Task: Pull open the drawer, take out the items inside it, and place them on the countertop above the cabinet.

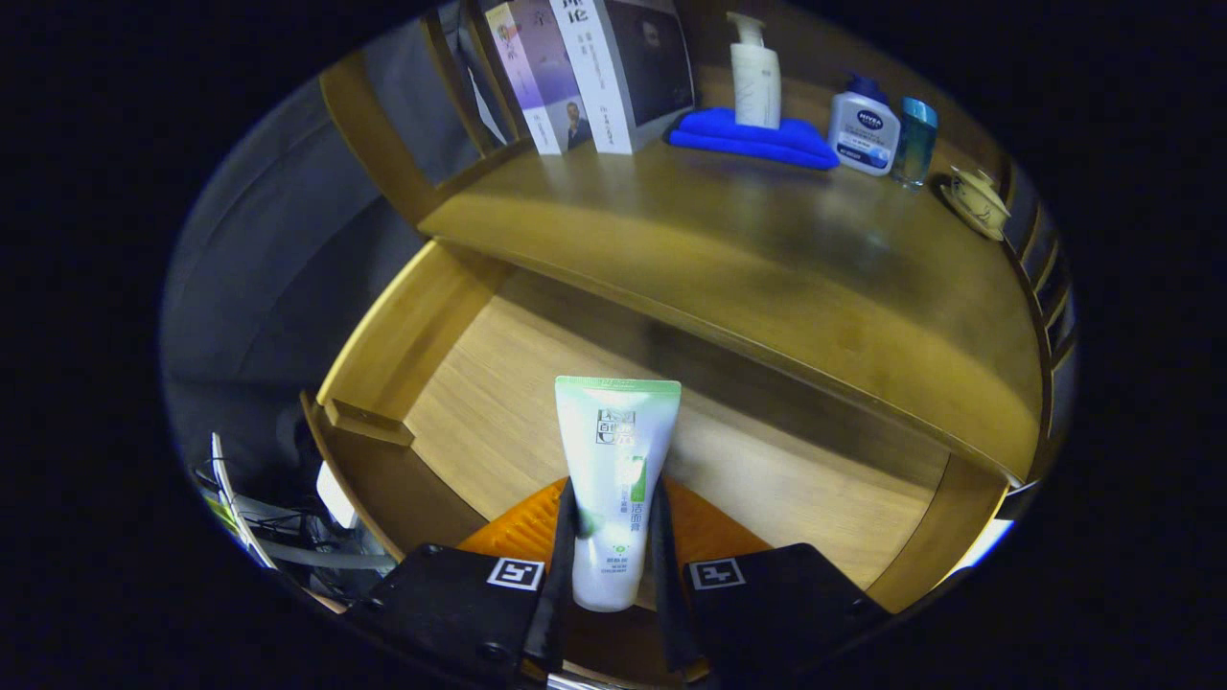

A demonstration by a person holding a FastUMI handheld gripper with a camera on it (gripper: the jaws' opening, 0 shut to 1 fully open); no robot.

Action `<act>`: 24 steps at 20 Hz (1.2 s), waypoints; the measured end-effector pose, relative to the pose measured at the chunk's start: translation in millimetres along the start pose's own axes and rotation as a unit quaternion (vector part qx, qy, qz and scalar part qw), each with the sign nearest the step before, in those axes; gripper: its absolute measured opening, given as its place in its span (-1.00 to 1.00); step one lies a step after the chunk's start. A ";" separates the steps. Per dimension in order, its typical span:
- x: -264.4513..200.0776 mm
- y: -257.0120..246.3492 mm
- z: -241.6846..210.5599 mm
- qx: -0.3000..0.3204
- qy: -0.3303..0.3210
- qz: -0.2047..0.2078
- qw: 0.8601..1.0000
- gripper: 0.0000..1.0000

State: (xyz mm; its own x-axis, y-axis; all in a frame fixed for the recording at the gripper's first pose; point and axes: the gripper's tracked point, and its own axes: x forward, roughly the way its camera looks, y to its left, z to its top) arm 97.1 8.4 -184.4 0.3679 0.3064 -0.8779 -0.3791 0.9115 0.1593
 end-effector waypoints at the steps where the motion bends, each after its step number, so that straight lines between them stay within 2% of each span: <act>1: -3.1 0.1 5.2 0.005 -0.015 0.006 1.000 -0.19; 7: -30.9 -4.5 38.2 0.042 -0.082 0.044 0.995 -0.19; 15: -60.8 -40.4 100.4 0.112 -0.162 0.026 0.980 -0.19; 24: -38.2 -94.4 157.9 0.228 -0.187 -0.004 0.956 -0.19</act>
State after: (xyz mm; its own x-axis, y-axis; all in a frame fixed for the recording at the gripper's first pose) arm 253.0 -46.1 -94.6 0.6787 0.2977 -0.6714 0.0034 0.9129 0.4082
